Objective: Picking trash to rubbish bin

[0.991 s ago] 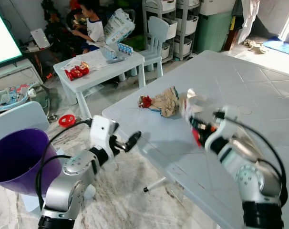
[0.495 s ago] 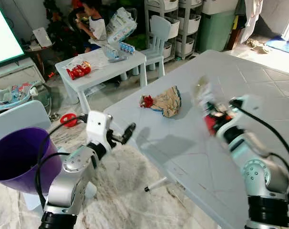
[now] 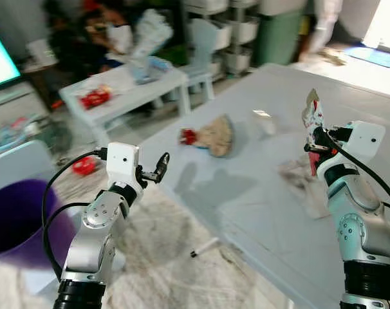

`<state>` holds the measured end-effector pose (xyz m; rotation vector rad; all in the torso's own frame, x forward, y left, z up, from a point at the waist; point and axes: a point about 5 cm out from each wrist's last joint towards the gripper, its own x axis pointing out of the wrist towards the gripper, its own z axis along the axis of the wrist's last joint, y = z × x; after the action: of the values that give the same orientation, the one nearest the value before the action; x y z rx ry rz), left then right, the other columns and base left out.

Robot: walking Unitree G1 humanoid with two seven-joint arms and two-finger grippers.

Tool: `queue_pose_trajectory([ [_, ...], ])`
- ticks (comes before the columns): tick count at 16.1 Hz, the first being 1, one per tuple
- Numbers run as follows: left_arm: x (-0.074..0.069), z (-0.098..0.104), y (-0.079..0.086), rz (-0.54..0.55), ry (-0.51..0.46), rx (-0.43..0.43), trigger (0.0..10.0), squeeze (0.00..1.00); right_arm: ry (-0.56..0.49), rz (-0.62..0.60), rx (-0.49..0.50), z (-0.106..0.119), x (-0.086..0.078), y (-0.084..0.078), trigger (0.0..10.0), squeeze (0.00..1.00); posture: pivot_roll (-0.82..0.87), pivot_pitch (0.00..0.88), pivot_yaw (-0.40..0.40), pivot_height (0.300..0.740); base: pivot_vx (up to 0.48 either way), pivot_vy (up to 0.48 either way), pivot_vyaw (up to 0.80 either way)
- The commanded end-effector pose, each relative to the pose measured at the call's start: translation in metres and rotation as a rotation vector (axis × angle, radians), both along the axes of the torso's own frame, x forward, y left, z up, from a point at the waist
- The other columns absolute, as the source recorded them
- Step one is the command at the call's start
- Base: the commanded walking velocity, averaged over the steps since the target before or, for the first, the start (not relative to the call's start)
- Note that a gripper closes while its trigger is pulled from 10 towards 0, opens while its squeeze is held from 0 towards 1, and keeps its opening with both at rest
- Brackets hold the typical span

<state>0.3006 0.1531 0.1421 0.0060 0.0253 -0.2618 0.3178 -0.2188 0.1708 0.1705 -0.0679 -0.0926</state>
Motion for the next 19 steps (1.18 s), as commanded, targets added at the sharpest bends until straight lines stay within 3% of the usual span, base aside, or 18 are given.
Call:
queue_pose_trajectory([
  [1, 0.004, 0.004, 0.004, 0.025, -0.020, 0.011, 10.0, 0.00, -0.011, -0.015, -0.012, 0.001, 0.000, 0.000, 0.0, 0.00, 0.01, 0.000, 0.040, 0.740, 0.000, 0.000, -0.80],
  [9, 0.006, 0.003, 0.007, 0.064, -0.040, 0.012, 10.0, 0.00, -0.012, -0.015, 0.002, -0.003, -0.001, 0.002, 0.0, 0.00, 0.01, 0.000, 0.039, 0.740, 0.000, 0.000, -0.80],
  [13, 0.007, 0.004, 0.009, 0.075, -0.045, 0.010, 10.0, 0.00, 0.029, -0.005, 0.133, -0.009, 0.000, 0.008, 0.0, 0.00, 0.01, 0.000, 0.039, 0.740, 0.000, 0.000, -0.33],
  [19, 0.007, 0.000, 0.005, 0.068, -0.035, 0.003, 10.0, 0.00, 0.069, 0.085, 0.346, -0.001, -0.001, 0.031, 0.0, 0.00, 0.00, 0.000, 0.037, 0.740, 0.000, 0.000, 0.00],
])
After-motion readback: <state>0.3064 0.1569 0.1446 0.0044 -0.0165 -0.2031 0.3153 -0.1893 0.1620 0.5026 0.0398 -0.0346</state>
